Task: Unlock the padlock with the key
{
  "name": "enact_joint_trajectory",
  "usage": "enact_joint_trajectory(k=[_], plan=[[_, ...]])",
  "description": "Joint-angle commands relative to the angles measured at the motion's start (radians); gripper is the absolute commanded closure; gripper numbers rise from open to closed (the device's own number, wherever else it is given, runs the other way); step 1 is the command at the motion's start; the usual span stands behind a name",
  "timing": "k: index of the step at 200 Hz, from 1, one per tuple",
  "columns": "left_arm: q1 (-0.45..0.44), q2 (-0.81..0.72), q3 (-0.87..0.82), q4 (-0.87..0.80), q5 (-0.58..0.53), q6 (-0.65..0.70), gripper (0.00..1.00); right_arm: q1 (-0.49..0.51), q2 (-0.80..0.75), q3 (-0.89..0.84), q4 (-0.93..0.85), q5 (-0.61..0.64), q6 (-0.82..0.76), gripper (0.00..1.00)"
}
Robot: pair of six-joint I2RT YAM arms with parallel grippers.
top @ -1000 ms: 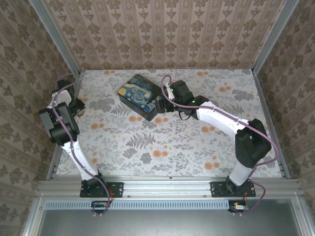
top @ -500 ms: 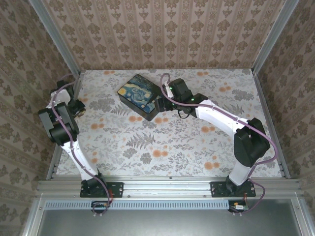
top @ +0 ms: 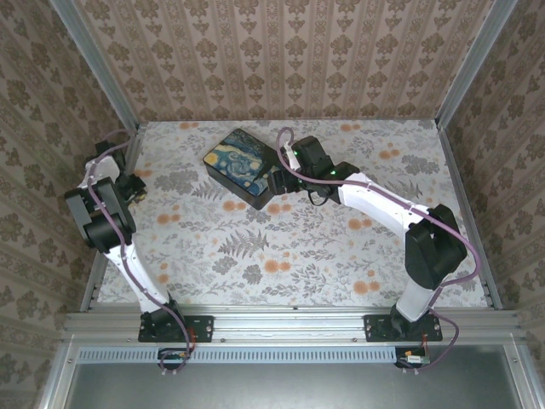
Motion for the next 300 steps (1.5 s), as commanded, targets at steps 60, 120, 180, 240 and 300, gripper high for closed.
enact_joint_trajectory(k=[60, 120, 180, 240, 300], plan=[[0.020, 0.030, 0.045, -0.048, 0.057, 0.034, 0.74, 0.007, -0.007, 0.044, -0.044, -0.027, -0.007, 0.21], [0.021, 0.027, 0.000, -0.037, 0.051, 0.036, 0.83, 0.008, -0.008, 0.050, -0.063, -0.027, -0.016, 0.21], [0.018, -0.023, -0.114, 0.082, 0.064, 0.012, 0.83, 0.007, -0.003, 0.063, -0.079, -0.027, -0.026, 0.21], [0.009, -0.172, -0.165, 0.096, 0.112, -0.007, 0.70, 0.007, 0.011, 0.078, -0.075, -0.035, -0.018, 0.21], [0.078, -0.095, 0.010, 0.006, 0.113, 0.068, 0.49, 0.009, -0.002, 0.074, -0.087, -0.038, -0.023, 0.21]])
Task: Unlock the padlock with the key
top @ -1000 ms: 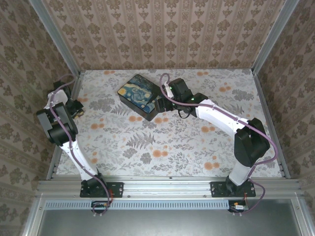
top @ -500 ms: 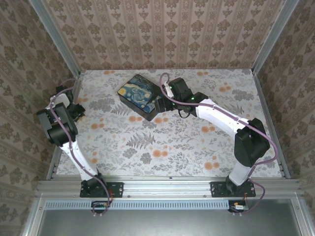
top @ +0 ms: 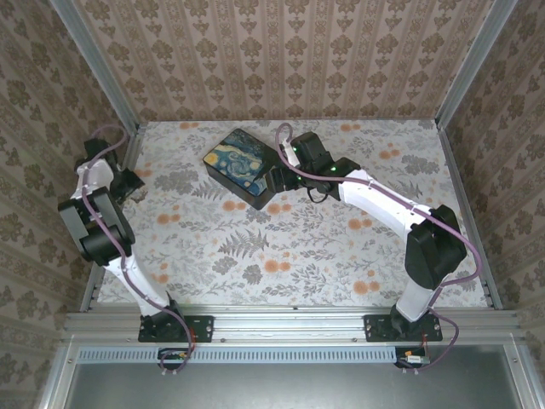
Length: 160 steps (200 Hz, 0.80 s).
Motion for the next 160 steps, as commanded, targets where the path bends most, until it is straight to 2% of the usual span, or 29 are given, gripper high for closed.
enact_joint_trajectory(k=[1, 27, 79, 116, 160], plan=[[0.049, 0.061, 0.087, -0.065, 0.012, 0.061, 0.49, 0.005, -0.005, 0.016, -0.031, -0.012, -0.016, 0.21], [0.100, 0.145, 0.136, -0.072, 0.103, 0.131, 0.49, 0.005, -0.024, -0.001, -0.032, -0.005, -0.018, 0.21], [0.106, 0.249, 0.190, -0.082, 0.210, 0.221, 0.43, 0.005, -0.013, -0.001, -0.041, -0.017, -0.013, 0.21], [0.109, 0.275, 0.197, -0.084, 0.232, 0.231, 0.42, 0.005, -0.010, 0.001, -0.054, -0.019, -0.014, 0.21], [0.109, 0.278, 0.184, -0.113, 0.235, 0.234, 0.49, 0.005, 0.002, 0.030, -0.088, -0.020, -0.032, 0.21]])
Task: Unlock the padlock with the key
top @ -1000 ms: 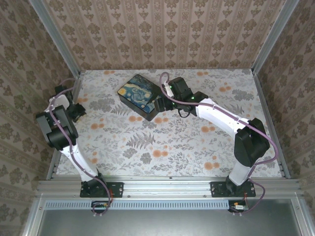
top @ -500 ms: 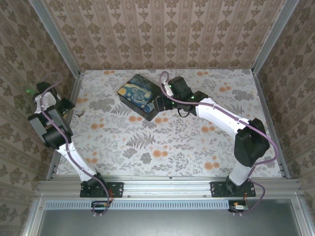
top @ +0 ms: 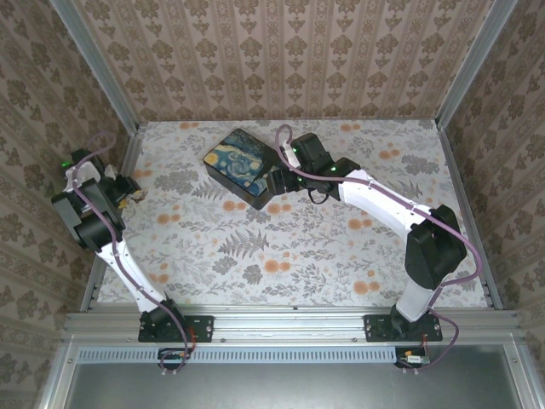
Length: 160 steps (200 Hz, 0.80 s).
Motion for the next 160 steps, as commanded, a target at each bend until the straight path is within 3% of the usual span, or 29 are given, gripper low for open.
enact_joint_trajectory(k=[1, 84, 160], plan=[[0.000, 0.018, 0.010, -0.052, 0.017, 0.025, 0.49, 0.005, 0.002, 0.031, -0.052, -0.016, -0.029, 0.21], [-0.064, -0.016, -0.070, -0.064, -0.032, 0.007, 0.69, 0.005, 0.002, 0.054, -0.073, -0.018, -0.050, 0.21], [-0.152, -0.104, -0.188, -0.058, -0.044, -0.020, 0.73, 0.002, -0.030, 0.030, -0.078, -0.001, -0.077, 0.21]])
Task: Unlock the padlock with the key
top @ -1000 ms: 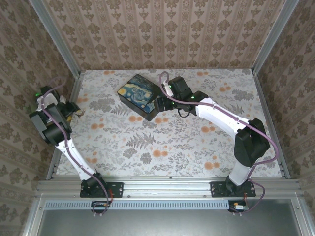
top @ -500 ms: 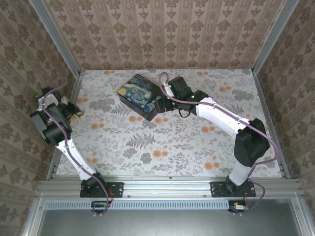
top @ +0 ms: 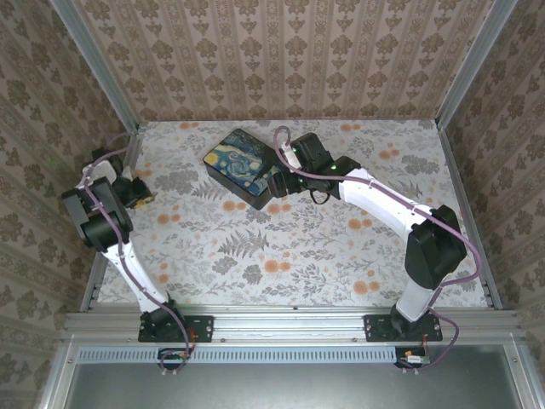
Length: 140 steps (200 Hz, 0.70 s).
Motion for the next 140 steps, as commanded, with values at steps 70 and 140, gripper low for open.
enact_joint_trajectory(k=[70, 140], plan=[[-0.235, -0.158, -0.226, -0.043, 0.021, -0.045, 0.73, -0.007, -0.105, -0.084, 0.024, 0.027, -0.012, 0.21], [-0.374, -0.322, -0.283, -0.080, 0.001, -0.073, 0.72, -0.021, -0.218, -0.214, 0.059, 0.042, 0.013, 0.21]])
